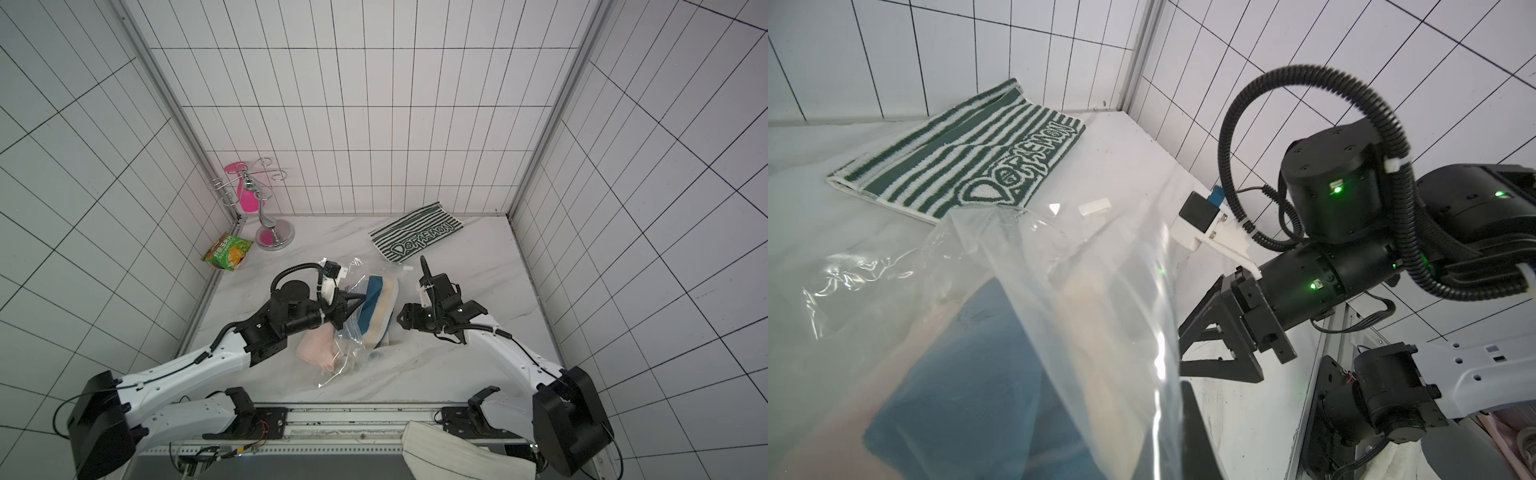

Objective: Place the folded towel into the vacuum bag
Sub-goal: Place the towel in the vacuum bag.

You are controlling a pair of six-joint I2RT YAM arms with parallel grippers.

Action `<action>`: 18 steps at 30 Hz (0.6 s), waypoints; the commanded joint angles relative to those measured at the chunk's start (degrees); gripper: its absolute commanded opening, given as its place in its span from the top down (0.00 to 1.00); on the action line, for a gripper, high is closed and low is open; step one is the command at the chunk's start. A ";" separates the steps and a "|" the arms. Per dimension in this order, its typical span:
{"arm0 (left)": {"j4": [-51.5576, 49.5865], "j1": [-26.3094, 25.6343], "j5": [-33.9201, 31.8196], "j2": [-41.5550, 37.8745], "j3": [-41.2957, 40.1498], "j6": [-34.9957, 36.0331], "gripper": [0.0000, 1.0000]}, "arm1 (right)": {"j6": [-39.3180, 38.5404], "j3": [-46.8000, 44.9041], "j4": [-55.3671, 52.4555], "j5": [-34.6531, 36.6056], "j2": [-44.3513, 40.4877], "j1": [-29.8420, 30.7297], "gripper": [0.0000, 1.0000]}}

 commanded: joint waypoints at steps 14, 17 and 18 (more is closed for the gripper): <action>-1.12 -1.53 0.81 2.28 5.62 0.68 1.00 | 16.33 -8.99 41.60 -13.65 16.06 9.20 0.29; -1.07 -1.62 0.68 3.08 6.27 1.34 1.00 | 20.22 -9.98 46.86 -18.20 16.89 12.21 0.38; -0.91 -1.69 0.74 3.38 6.44 1.45 1.00 | 21.20 -10.45 48.22 -19.28 16.81 13.34 0.39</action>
